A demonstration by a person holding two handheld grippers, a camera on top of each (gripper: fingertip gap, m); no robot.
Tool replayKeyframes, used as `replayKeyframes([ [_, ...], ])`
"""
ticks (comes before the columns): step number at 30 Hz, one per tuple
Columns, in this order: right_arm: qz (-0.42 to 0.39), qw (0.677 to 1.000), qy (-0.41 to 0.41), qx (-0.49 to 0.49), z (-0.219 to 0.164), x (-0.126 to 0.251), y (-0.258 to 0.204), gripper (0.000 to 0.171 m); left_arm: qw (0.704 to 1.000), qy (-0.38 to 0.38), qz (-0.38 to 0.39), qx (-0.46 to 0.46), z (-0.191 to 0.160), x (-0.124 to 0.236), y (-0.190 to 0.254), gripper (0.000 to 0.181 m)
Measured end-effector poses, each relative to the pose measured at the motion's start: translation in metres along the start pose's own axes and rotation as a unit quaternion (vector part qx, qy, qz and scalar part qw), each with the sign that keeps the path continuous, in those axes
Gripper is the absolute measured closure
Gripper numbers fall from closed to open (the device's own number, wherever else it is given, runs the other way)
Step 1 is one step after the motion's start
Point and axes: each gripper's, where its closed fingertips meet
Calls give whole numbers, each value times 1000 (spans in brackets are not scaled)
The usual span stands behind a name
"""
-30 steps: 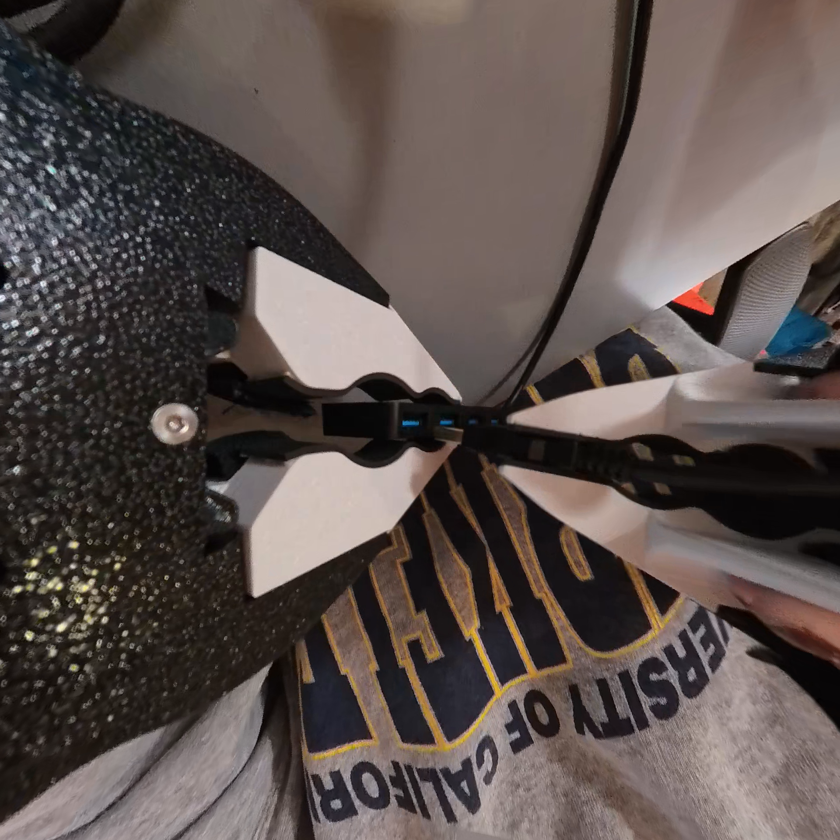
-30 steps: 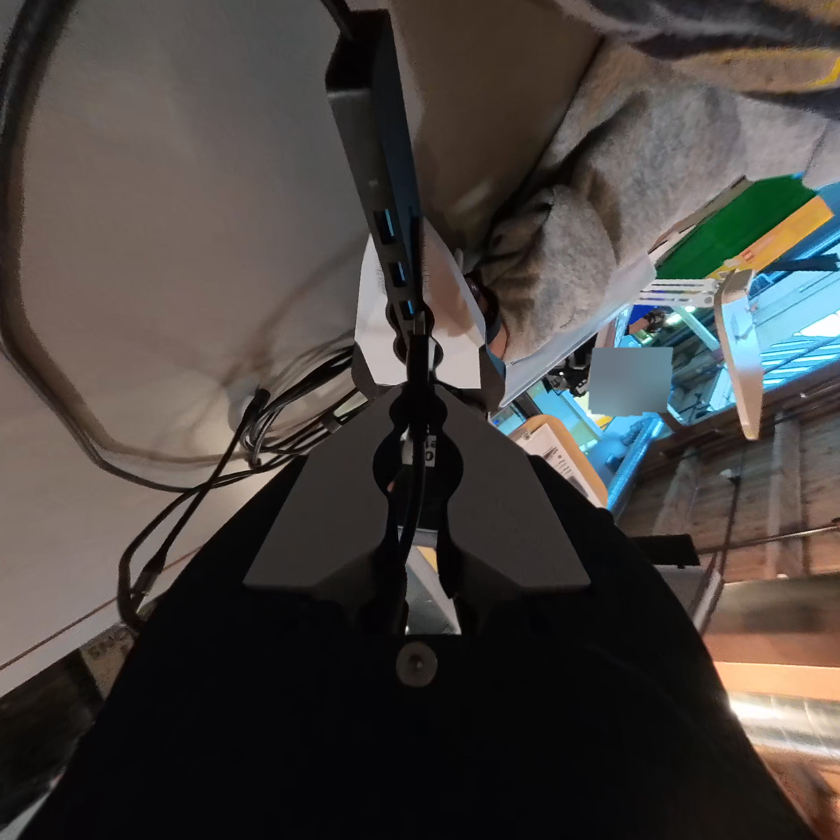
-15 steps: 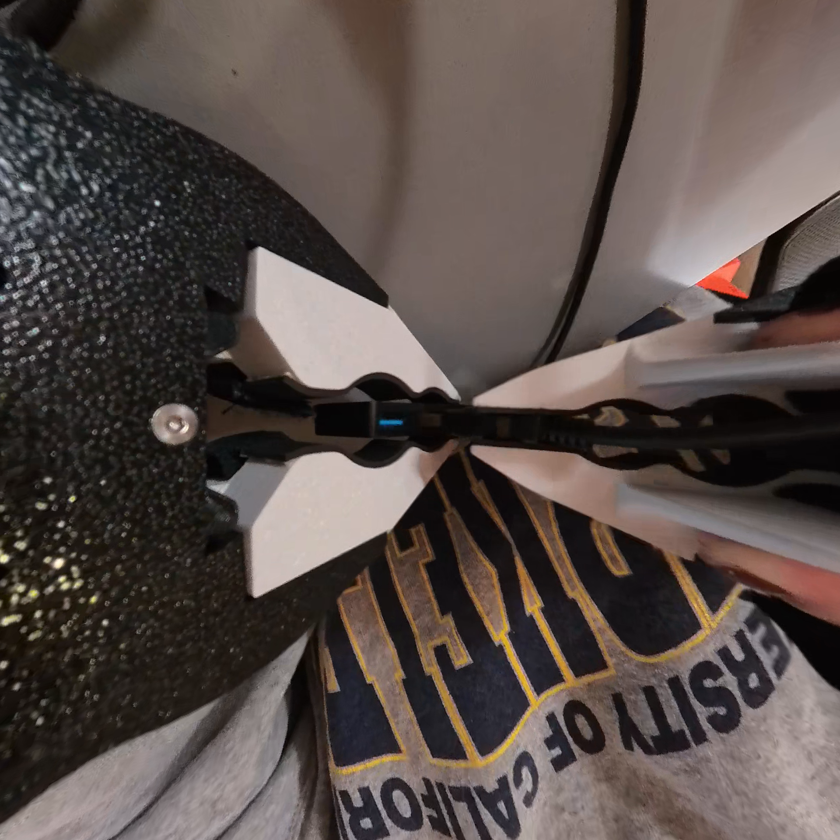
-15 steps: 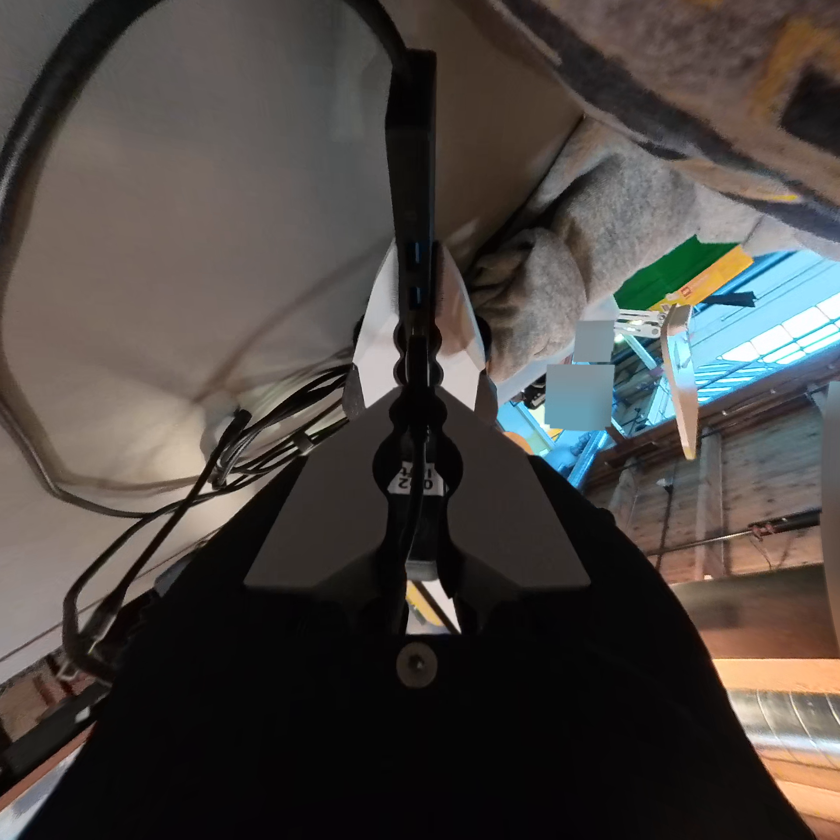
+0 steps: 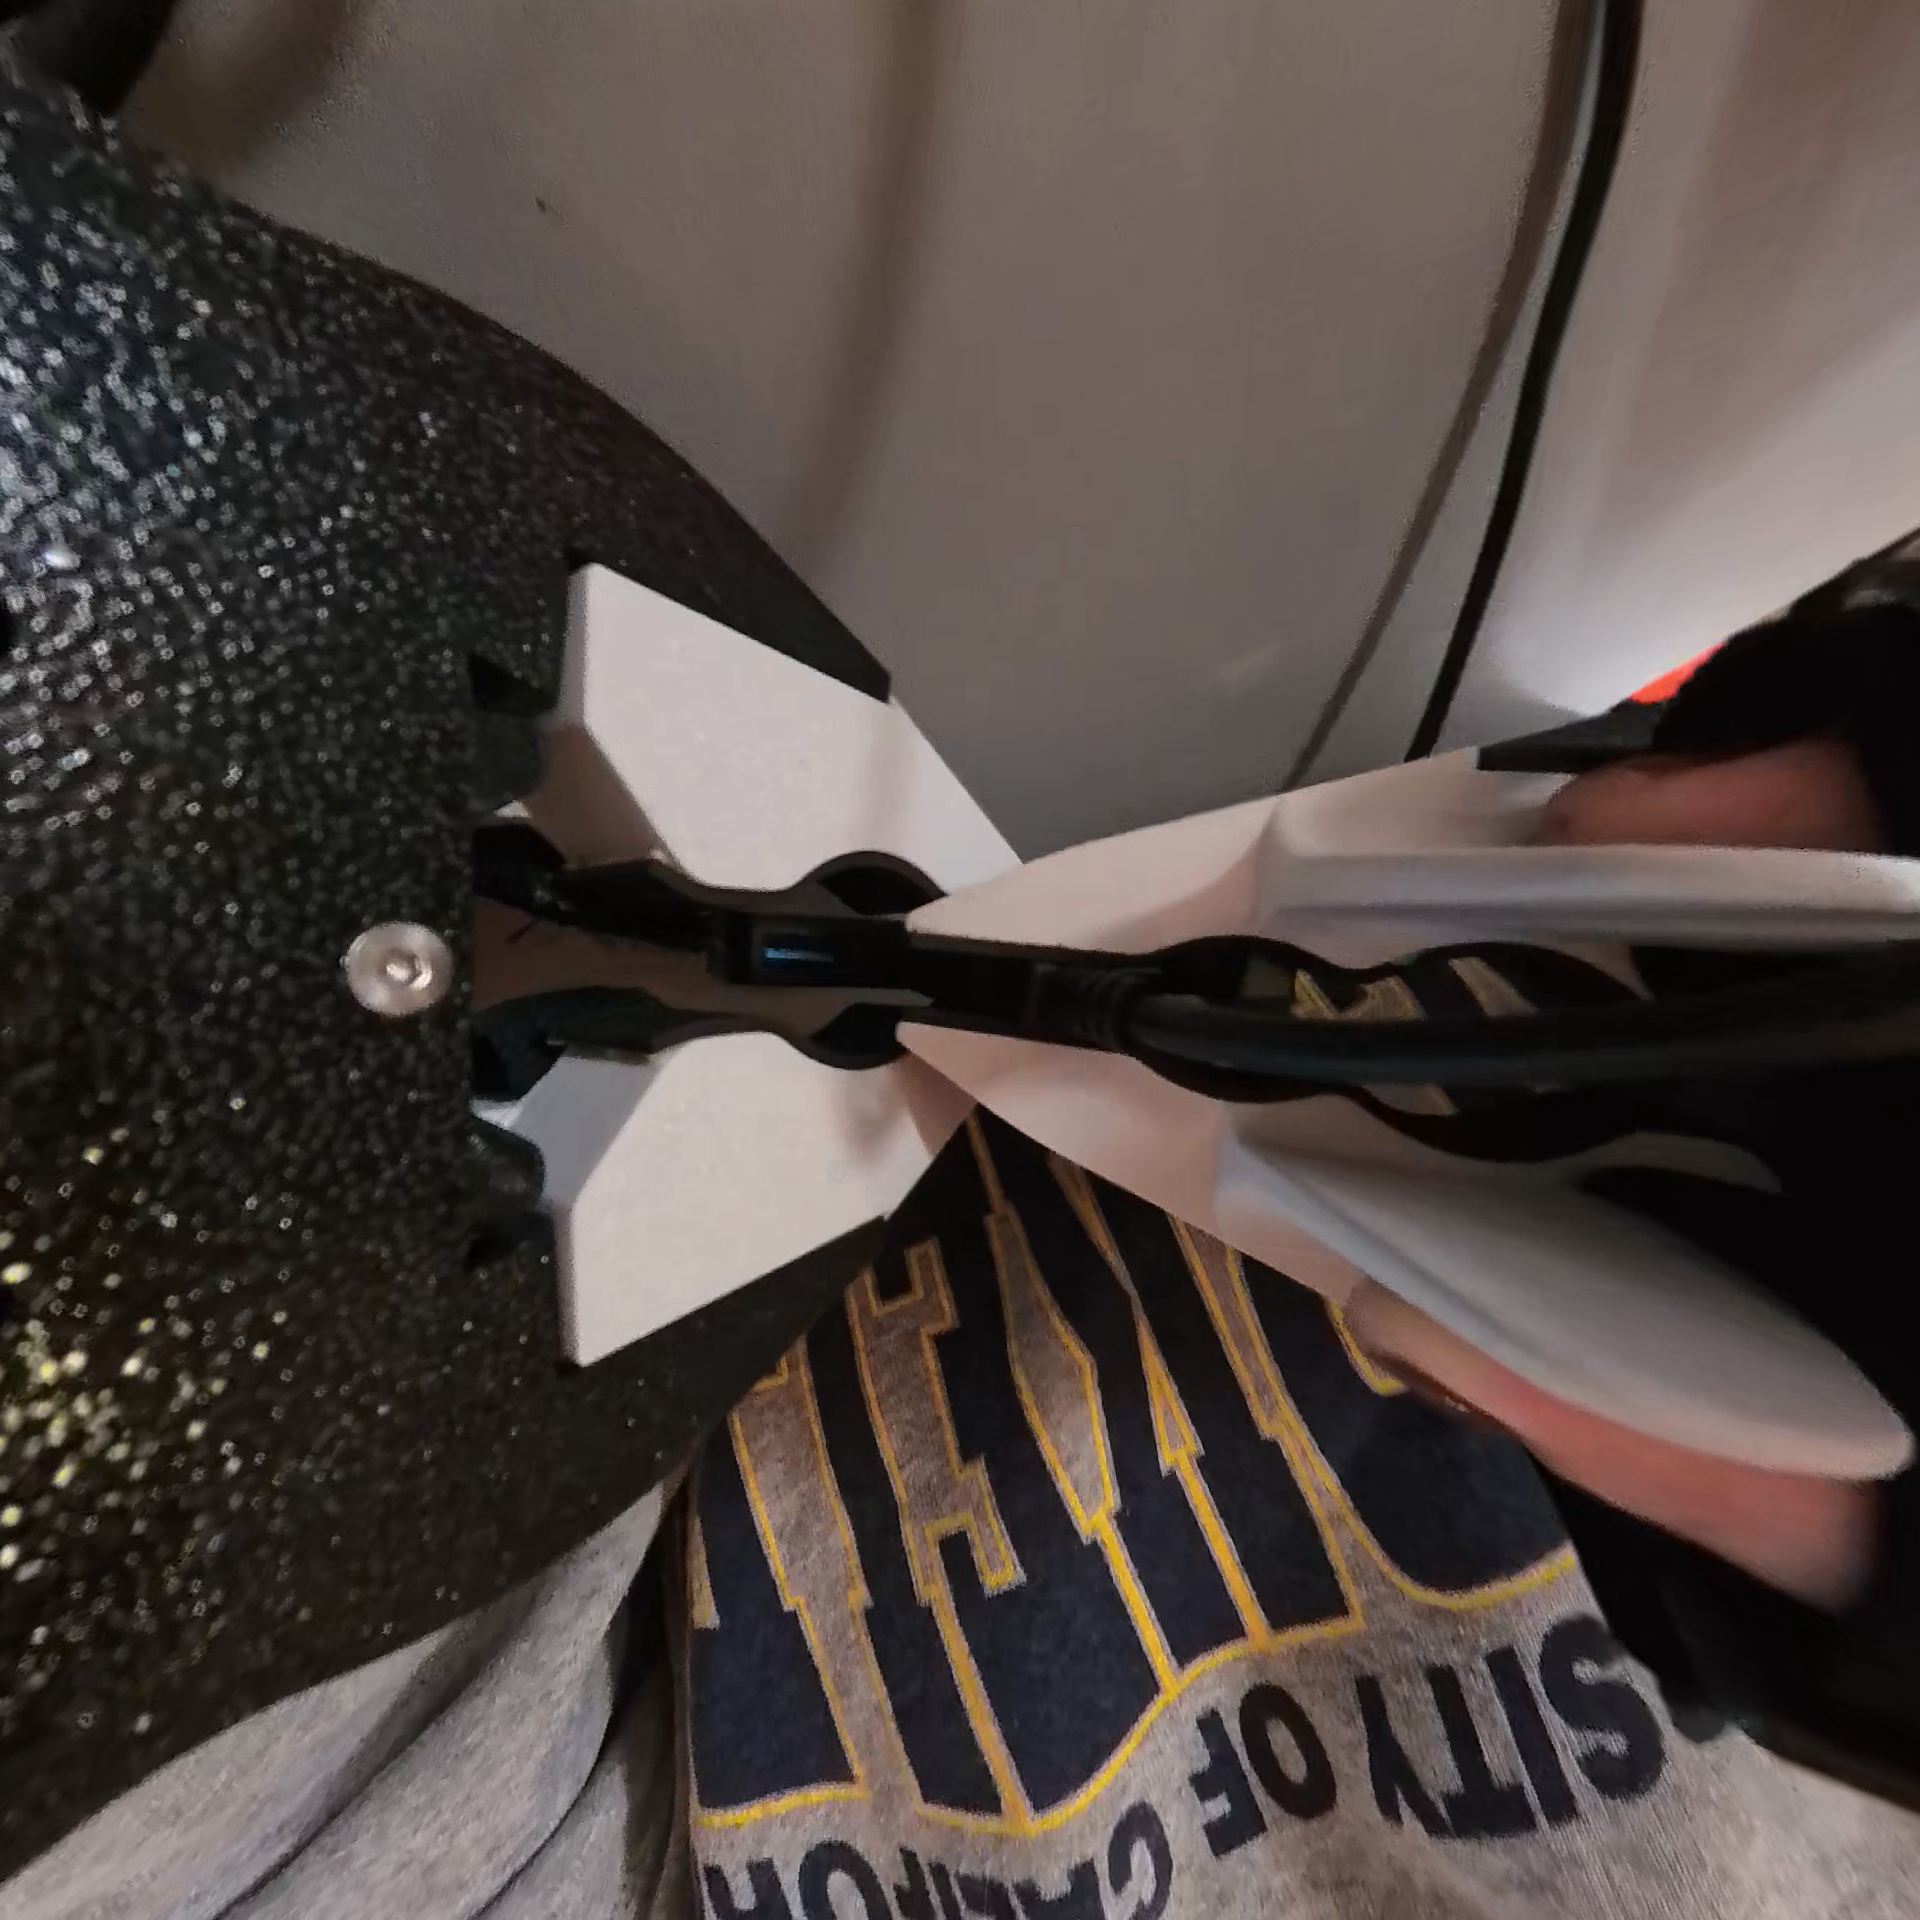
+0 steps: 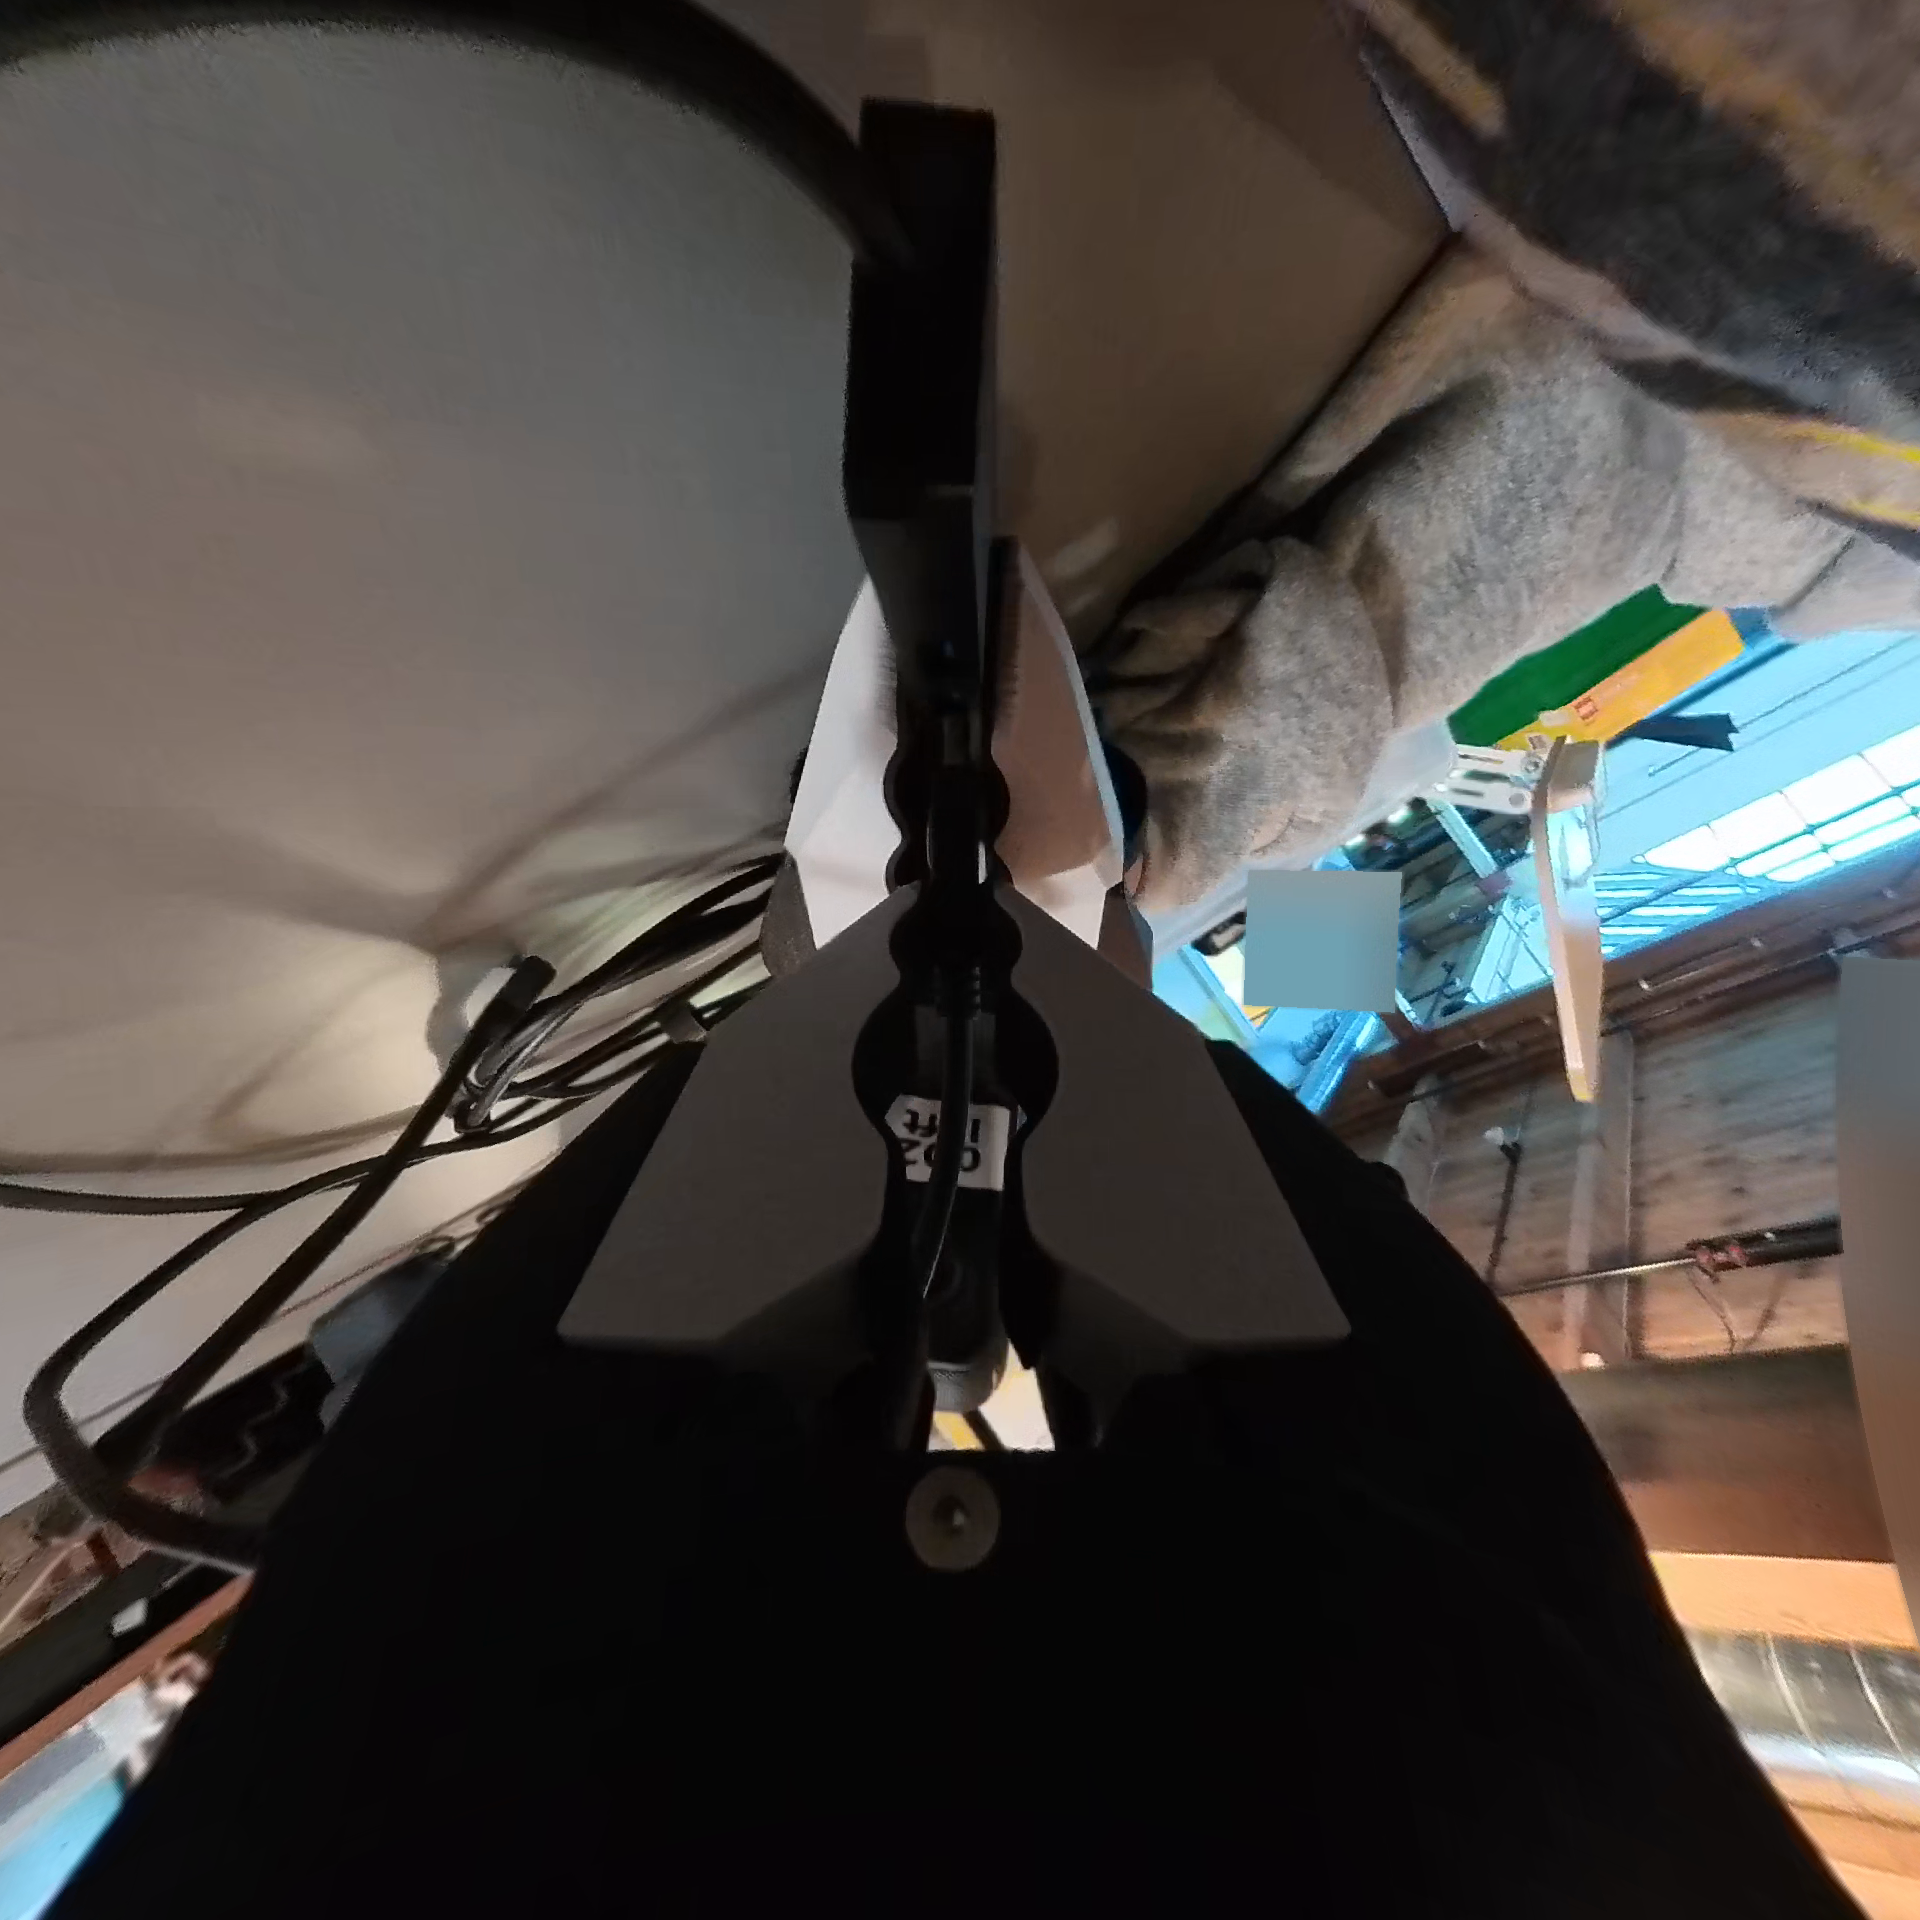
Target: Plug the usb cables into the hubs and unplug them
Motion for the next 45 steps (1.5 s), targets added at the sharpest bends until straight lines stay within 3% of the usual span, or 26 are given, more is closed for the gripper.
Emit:
replayKeyframes([
  [13,22,996,-64,-54,-2,12,-18,165,997,53,11,61,4,16,-8,149],
  [23,26,993,-97,-55,-2,19,-24,166,993,66,41,83,4,22,-17,152],
  [27,46,995,-82,-39,-1,22,-31,166,983,92,121,99,3,45,-33,144],
  [32,92,986,-106,-94,-3,25,-51,165,943,167,270,103,14,78,-37,145],
  [37,142,959,-153,-191,2,28,-79,165,899,159,401,80,-1,66,-24,141],
  [43,147,920,-194,-307,-2,31,-93,165,862,157,477,74,-9,51,-2,128],
  [45,143,908,-203,-336,-5,33,-94,165,864,172,468,68,-10,45,10,123],
])
Point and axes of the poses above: each gripper's, where its closed fingertips meet, x back along the fingers, z out of its top, y = z × x across the jaws, and after that the axes turned 11 degrees about -y, right-handed
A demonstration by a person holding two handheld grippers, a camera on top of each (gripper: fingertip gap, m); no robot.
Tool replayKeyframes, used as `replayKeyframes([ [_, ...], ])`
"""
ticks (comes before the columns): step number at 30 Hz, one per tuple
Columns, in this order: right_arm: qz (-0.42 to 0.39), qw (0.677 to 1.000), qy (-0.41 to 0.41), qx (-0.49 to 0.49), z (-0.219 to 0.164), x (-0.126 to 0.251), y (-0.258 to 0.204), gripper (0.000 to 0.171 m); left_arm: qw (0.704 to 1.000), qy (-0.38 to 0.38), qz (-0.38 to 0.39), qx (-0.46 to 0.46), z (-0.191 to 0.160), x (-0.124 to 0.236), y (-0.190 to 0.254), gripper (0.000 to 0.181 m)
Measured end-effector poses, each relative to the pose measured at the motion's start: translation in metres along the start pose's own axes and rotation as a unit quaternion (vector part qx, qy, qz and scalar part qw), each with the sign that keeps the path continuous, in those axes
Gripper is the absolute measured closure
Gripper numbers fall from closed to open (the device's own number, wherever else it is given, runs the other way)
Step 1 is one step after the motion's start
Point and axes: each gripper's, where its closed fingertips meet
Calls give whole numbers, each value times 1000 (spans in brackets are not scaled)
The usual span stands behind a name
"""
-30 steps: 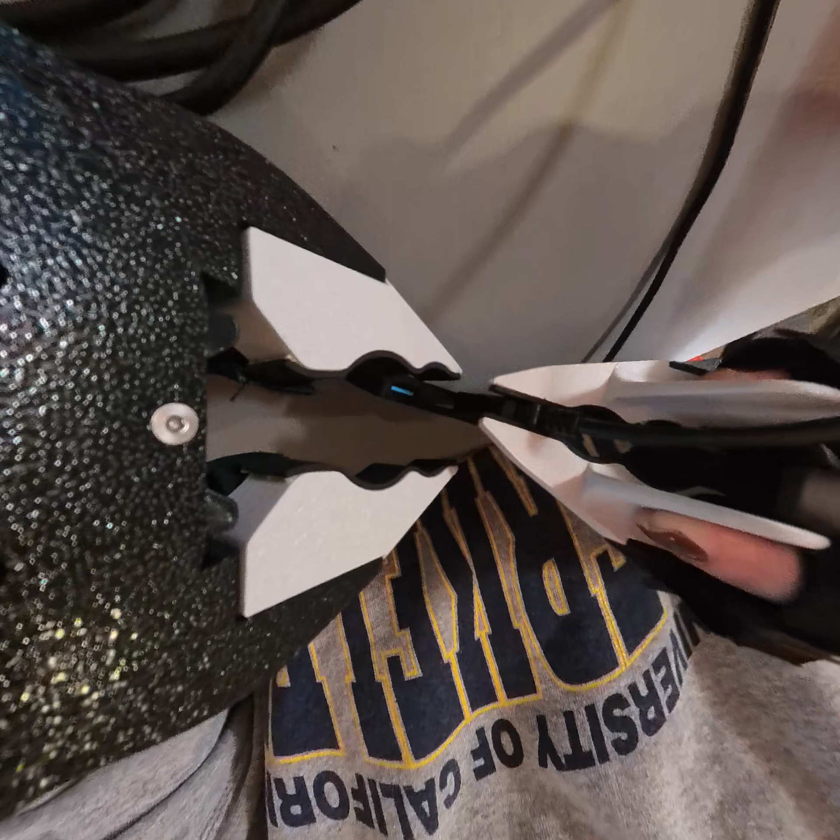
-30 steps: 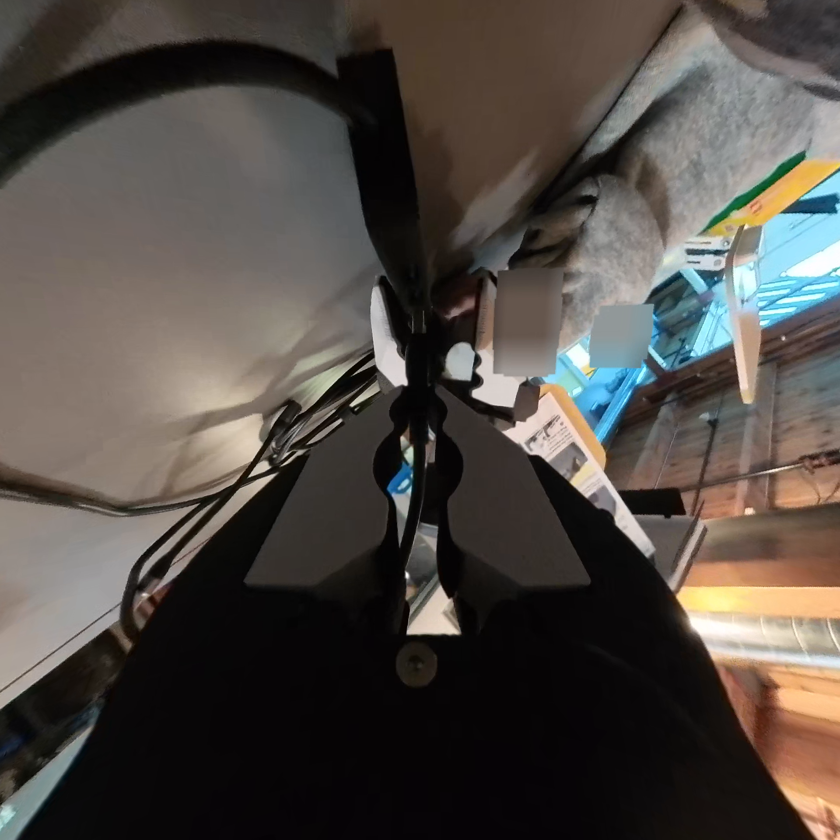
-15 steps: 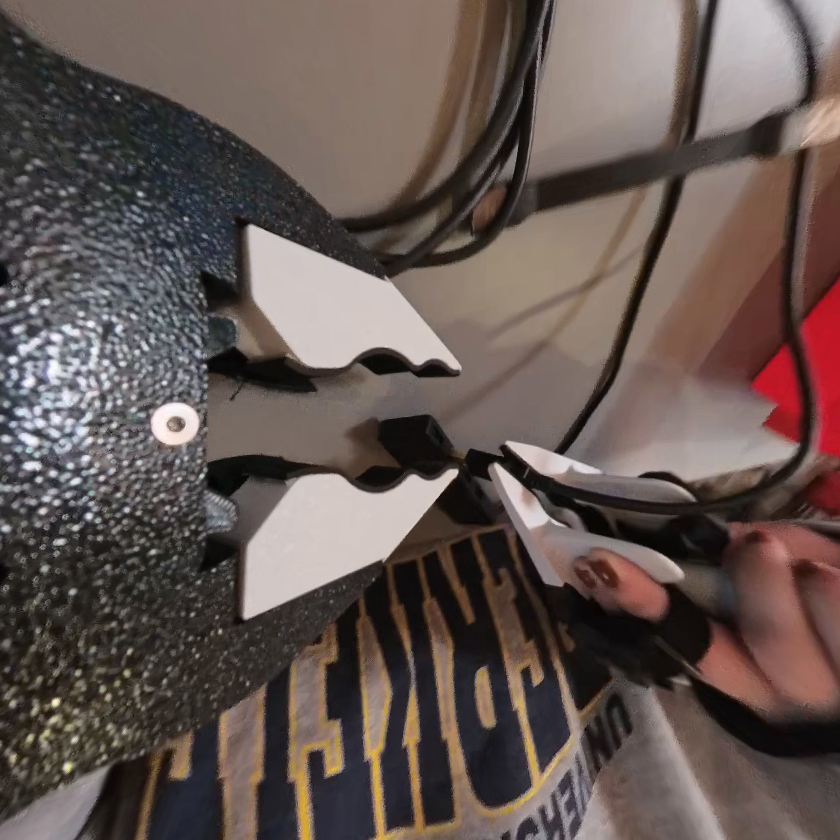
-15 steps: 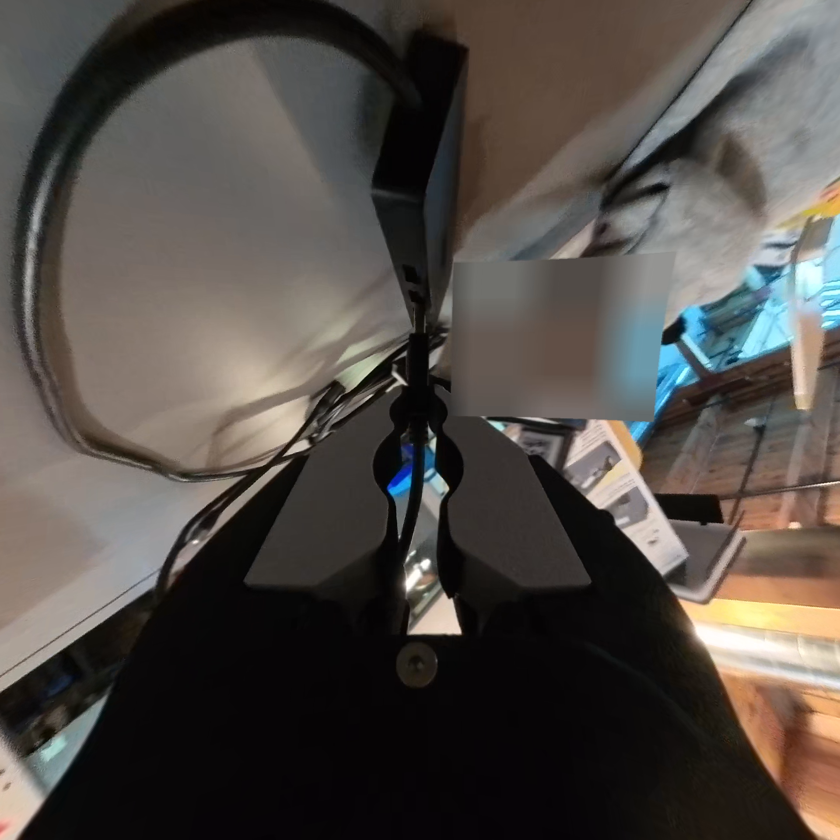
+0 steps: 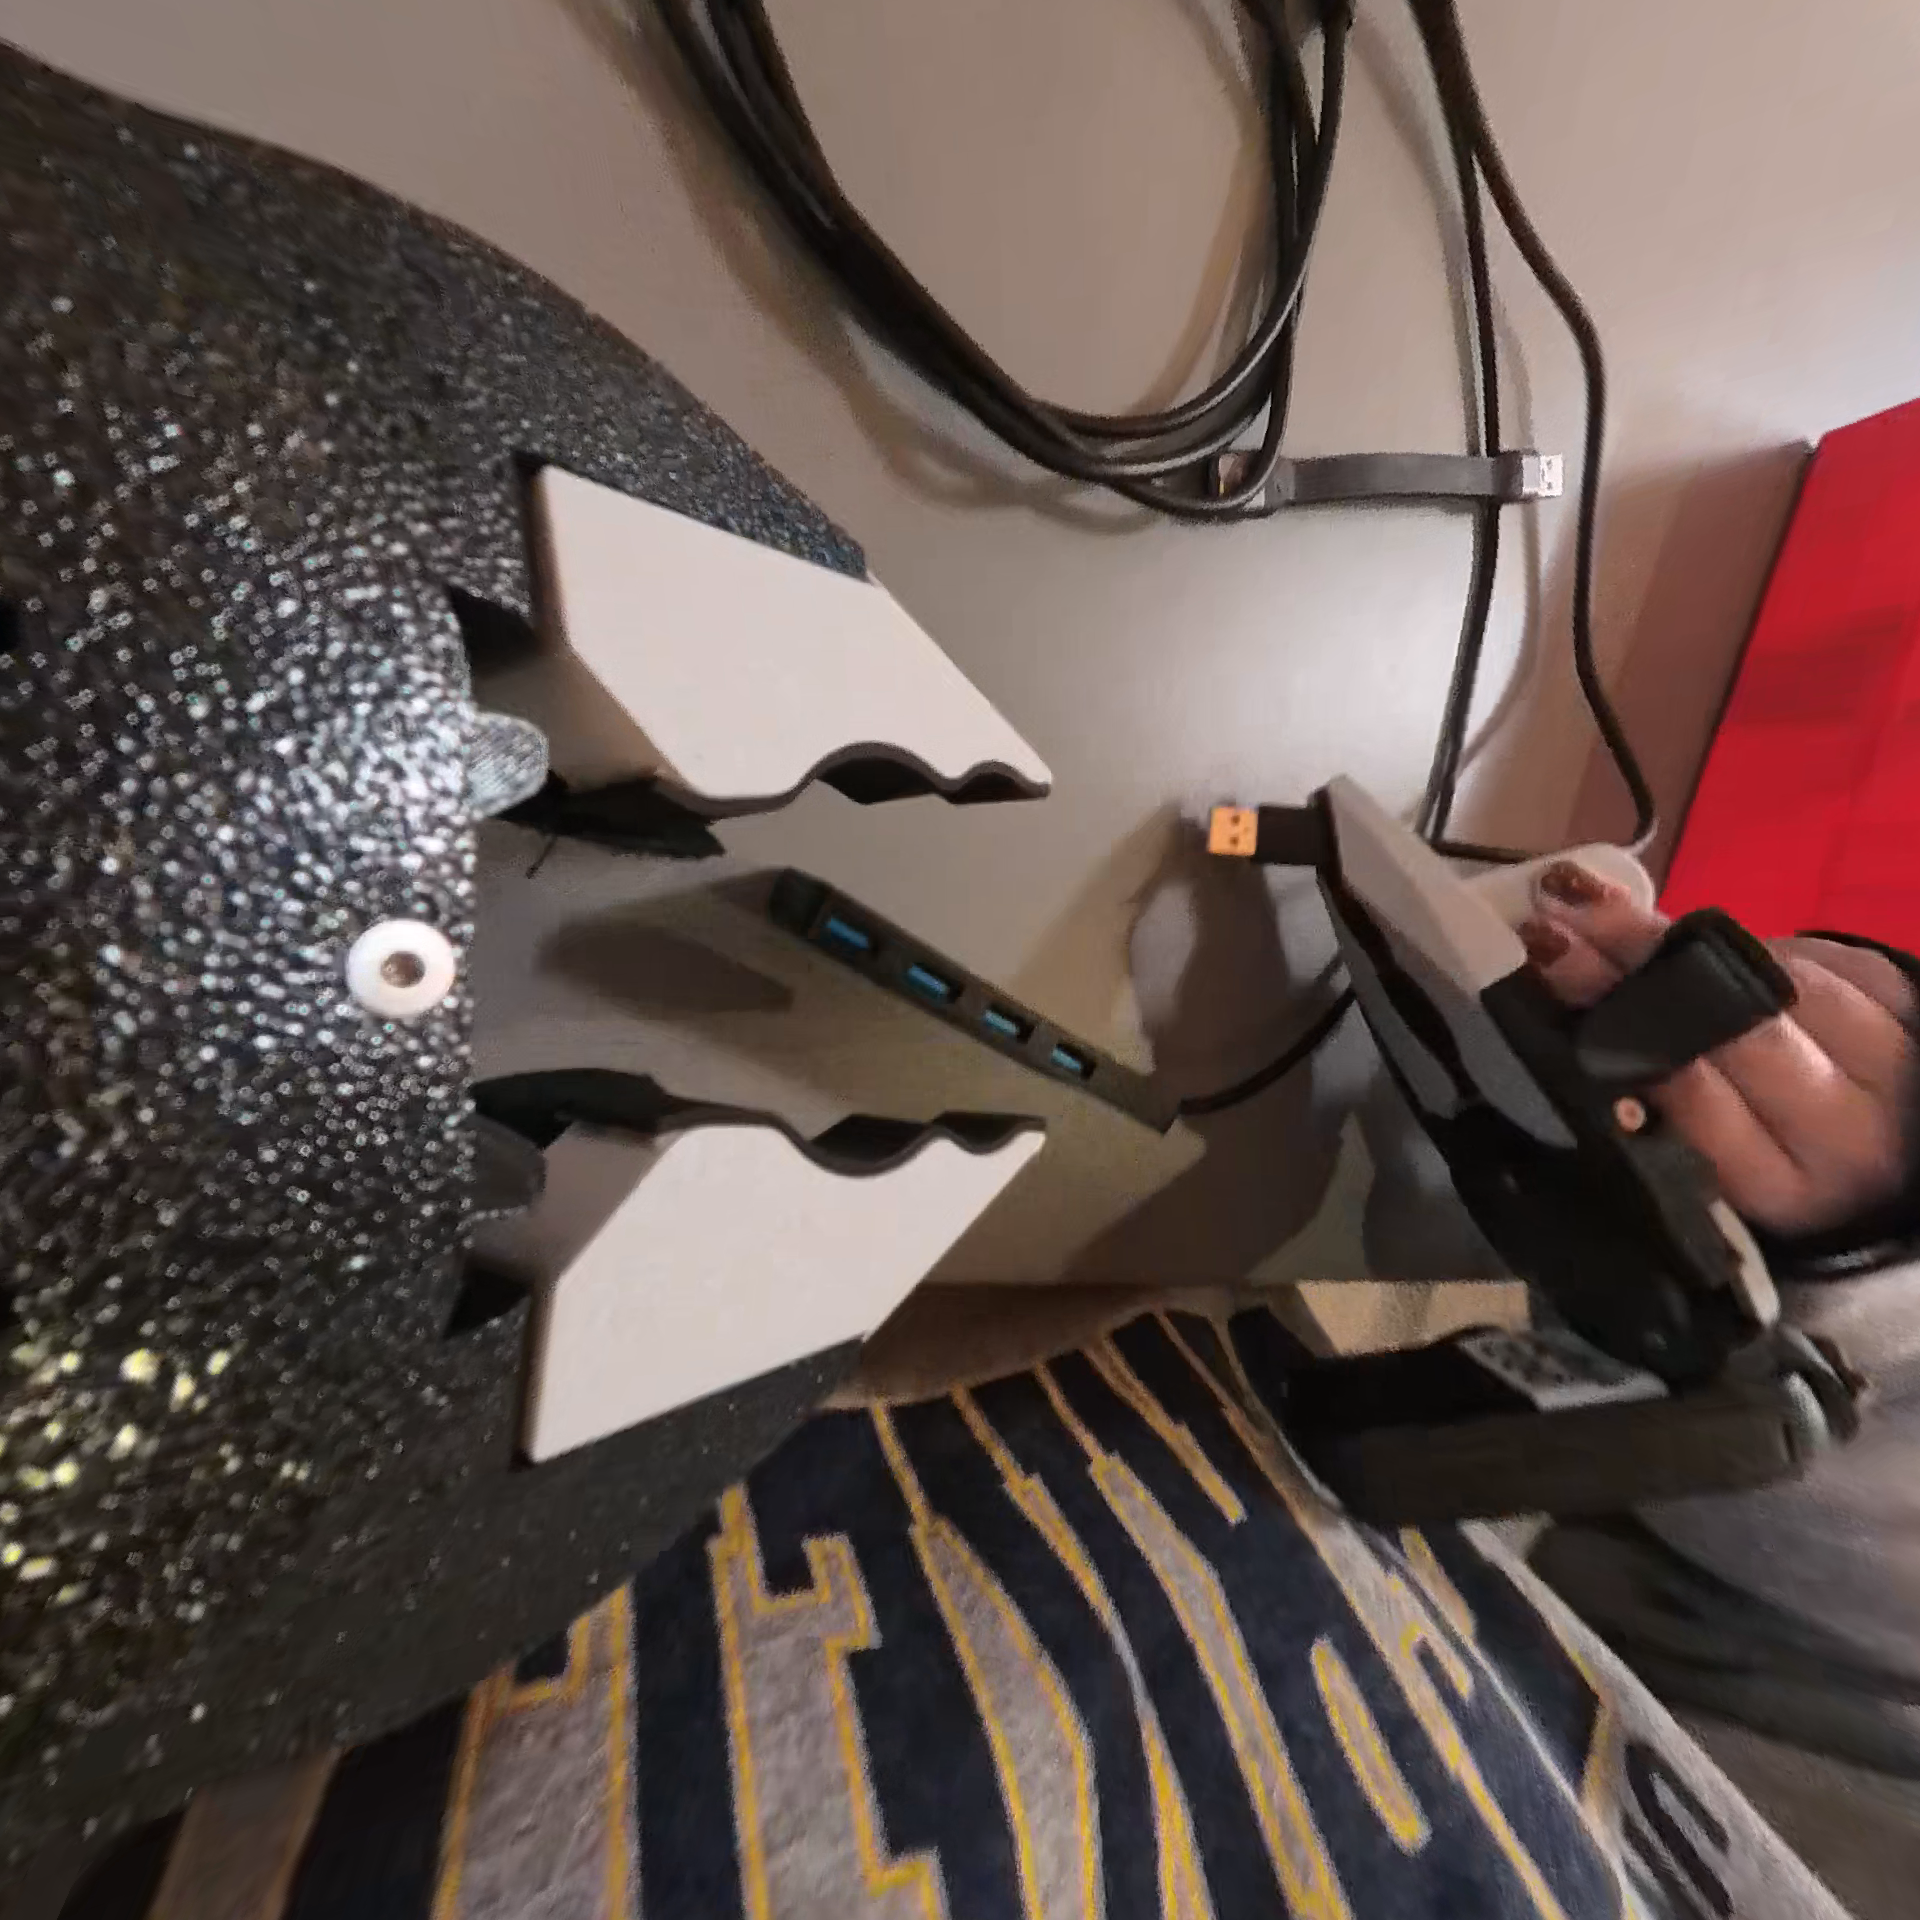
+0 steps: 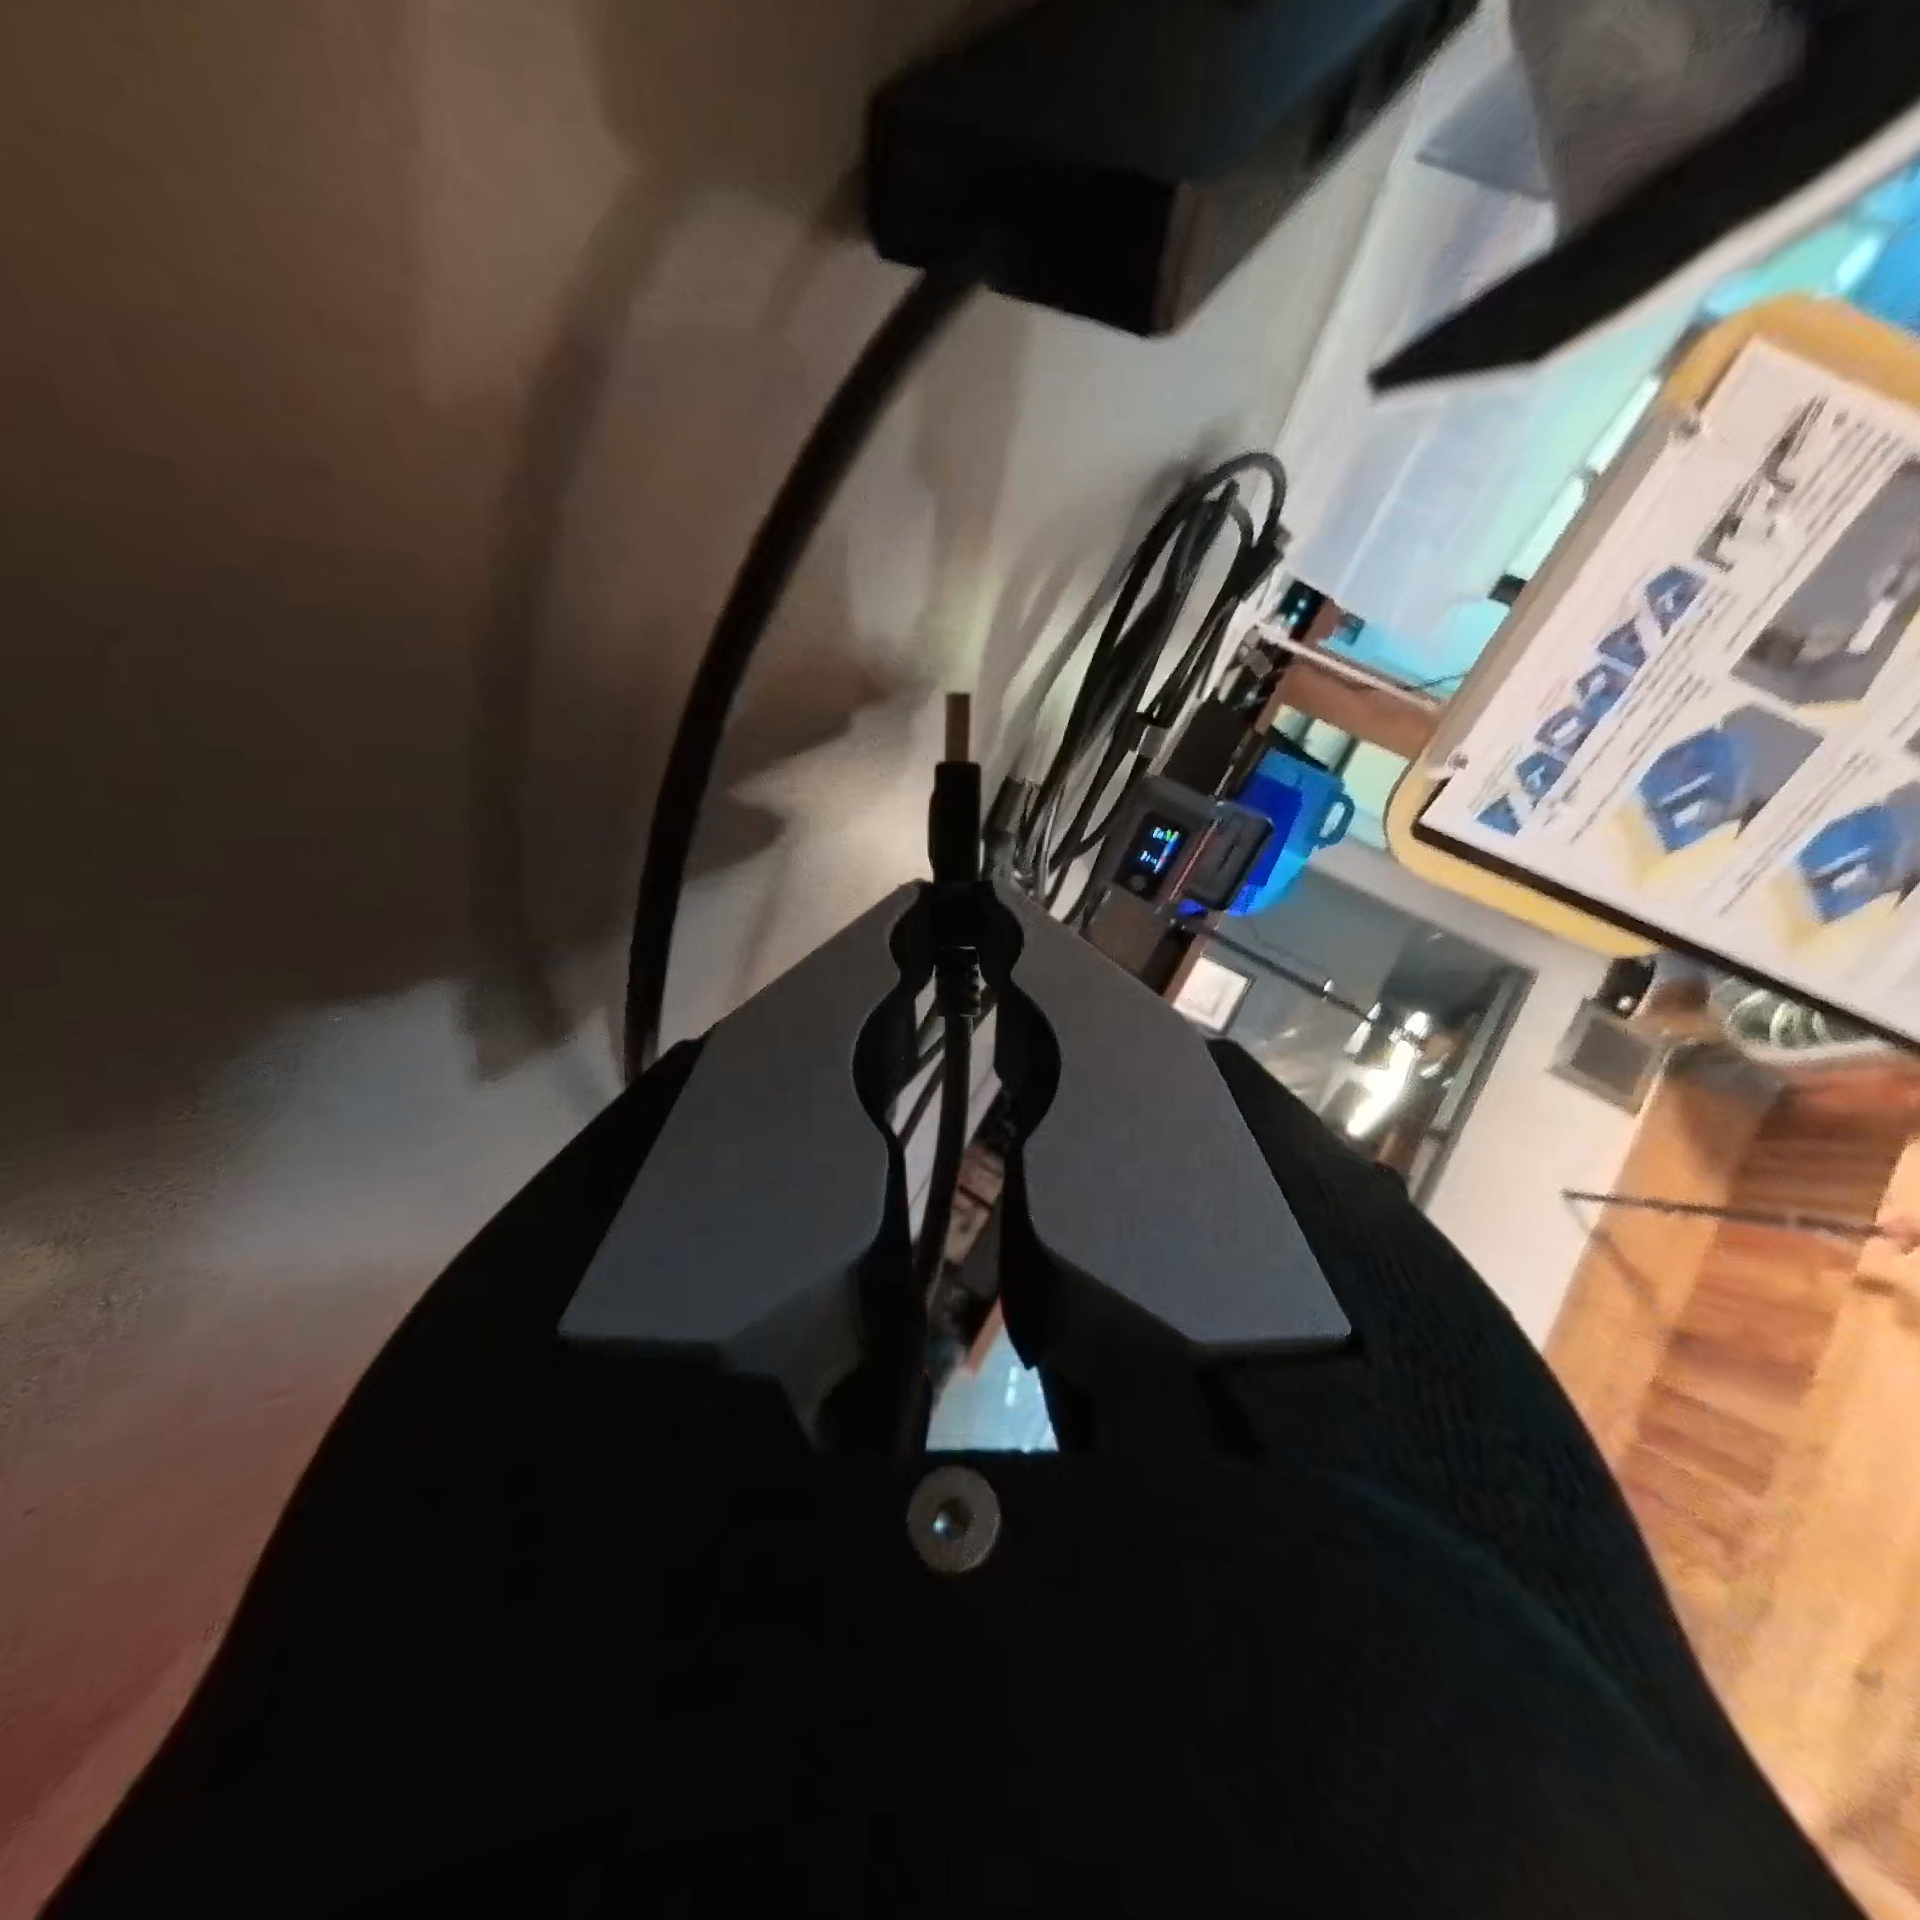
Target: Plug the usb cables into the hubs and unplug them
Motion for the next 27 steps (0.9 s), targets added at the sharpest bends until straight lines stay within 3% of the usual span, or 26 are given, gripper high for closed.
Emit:
replayKeyframes([
  [4,7,997,-1,-74,-5,2,9,166,1000,-16,-6,25,-21,4,5,122],
  [9,38,993,-30,-108,-14,-9,9,165,995,-86,33,29,-46,-11,-3,145],
  [13,46,995,-50,-75,-13,-23,-1,165,995,-102,19,11,-45,-16,1,165],
  [17,99,980,-19,-172,-10,-22,-2,152,992,-129,-16,-11,-42,-13,8,169],
  [19,157,951,17,-264,-10,-12,4,127,989,-143,-31,-16,-37,-9,10,171],
  [21,233,902,52,-358,-12,0,10,109,985,-165,-42,-18,-33,-6,10,172],
  [23,294,841,104,-441,-9,14,22,104,981,-187,-47,-28,-30,-5,10,172],
  [26,386,726,238,-517,26,49,50,105,976,-208,-41,-59,-20,-6,8,172],
  [27,403,704,266,-521,39,56,55,107,975,-208,-41,-69,-14,-6,9,172],
])
Point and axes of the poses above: each gripper's, where its closed fingertips meet, x back along the fingers, z out of its top, y = z × x across the jaws, and after that the axes turned 11 degrees about -y, right-handed
